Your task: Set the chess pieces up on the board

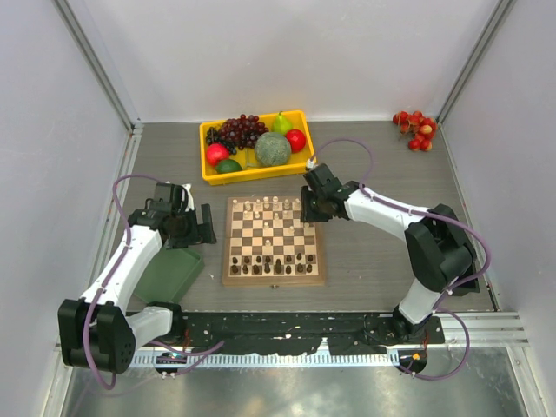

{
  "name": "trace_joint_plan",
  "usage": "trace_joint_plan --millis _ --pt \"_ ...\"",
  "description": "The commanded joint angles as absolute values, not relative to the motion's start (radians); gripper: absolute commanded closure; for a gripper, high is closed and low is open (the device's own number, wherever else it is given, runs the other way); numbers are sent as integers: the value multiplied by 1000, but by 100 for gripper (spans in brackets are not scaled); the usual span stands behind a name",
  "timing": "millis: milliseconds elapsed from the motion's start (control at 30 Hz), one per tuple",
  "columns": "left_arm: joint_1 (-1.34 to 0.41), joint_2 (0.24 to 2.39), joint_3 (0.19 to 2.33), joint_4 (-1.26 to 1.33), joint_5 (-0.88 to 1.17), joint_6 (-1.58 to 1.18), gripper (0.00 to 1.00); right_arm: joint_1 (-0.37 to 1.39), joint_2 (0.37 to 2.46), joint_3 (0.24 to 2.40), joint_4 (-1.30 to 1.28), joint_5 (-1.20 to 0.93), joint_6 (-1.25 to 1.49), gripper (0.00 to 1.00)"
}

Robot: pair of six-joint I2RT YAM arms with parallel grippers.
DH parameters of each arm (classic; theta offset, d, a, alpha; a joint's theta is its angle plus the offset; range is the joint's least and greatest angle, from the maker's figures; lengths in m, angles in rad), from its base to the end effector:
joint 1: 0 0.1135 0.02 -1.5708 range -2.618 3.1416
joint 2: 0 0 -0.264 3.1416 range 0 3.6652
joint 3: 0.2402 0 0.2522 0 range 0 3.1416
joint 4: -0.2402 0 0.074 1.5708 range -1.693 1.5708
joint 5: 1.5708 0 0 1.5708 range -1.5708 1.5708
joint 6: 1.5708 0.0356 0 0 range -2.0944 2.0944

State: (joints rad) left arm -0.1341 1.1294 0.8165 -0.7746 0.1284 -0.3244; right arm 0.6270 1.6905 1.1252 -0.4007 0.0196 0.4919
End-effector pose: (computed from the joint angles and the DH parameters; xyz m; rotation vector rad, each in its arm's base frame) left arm 0.2071 -0.0325 0.2371 -0.2125 2.6740 -0.3181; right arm 0.2861 0.2064 0.2049 -0.1668 2.5838 0.4072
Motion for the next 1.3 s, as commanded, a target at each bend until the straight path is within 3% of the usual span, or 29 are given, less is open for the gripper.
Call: trace_joint_plan --millis 0,333,733,1267 --pt "-129 1132 841 -749 138 -311 9 634 1701 1164 -414 23 476 67" --pt "-129 1132 841 -752 127 -311 9 635 1689 1177 -414 64 462 80" --pt "-129 1132 841 -755 126 -310 9 626 1761 1269 -407 140 445 80" --pt "-129 1131 841 -753 126 -310 9 614 1759 1221 -393 140 445 80"
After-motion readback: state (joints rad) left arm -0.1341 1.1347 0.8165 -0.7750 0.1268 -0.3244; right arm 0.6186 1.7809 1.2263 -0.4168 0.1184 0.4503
